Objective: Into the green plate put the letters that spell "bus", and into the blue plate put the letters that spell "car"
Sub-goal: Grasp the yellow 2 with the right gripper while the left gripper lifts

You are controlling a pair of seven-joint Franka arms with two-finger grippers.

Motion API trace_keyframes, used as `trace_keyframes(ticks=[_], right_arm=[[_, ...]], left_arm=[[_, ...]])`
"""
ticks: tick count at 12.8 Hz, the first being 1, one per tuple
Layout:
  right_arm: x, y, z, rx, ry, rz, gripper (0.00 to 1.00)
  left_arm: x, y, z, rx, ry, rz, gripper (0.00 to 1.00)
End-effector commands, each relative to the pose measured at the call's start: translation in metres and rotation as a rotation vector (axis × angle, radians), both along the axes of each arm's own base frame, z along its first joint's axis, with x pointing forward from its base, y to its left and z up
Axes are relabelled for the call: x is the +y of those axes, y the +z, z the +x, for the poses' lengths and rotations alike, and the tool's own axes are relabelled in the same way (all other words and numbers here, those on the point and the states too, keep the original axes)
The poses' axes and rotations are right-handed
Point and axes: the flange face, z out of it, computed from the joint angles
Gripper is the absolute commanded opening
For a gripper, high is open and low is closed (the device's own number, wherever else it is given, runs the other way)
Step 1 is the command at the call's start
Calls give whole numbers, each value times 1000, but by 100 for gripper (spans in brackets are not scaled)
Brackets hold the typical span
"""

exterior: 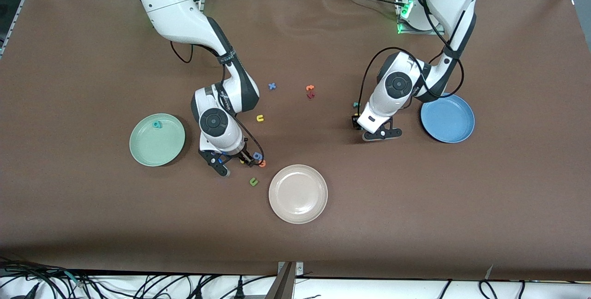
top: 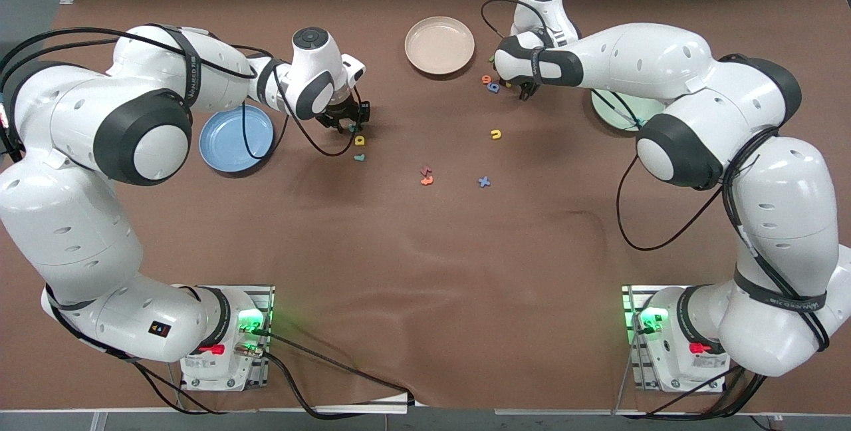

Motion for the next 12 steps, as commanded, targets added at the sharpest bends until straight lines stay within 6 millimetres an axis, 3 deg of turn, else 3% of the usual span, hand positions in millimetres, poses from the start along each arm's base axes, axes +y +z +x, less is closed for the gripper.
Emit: trace_keyframes(ticks=[1,2,4,6,8,9,10,12], right_arm=[[5,2,8,-20,-4,8,28],[5,3,8,-20,-5,7,19],[5,5,9,-22,3,6,1],[4,11,10,-21,10,1,0],[-5,21,9,13,66,-65,0],[-16,38,12,33,121,-106,0],[-33,59,17,46,184,-129,0],[-83,85,22,151,307,-181,0]], left_arm=[[-1,0,3,-8,-9,1,57],[-1,0,3,-10,-9,0,57],[-1,-2,3,-7,-9,1,37],[-1,0,3,-10,-9,0,17],[-1,1,4,-10,-12,0,6],[3,7,7,-17,-19,0,5],[16,21,14,-29,-65,3,4],[68,61,31,-6,-159,25,6]])
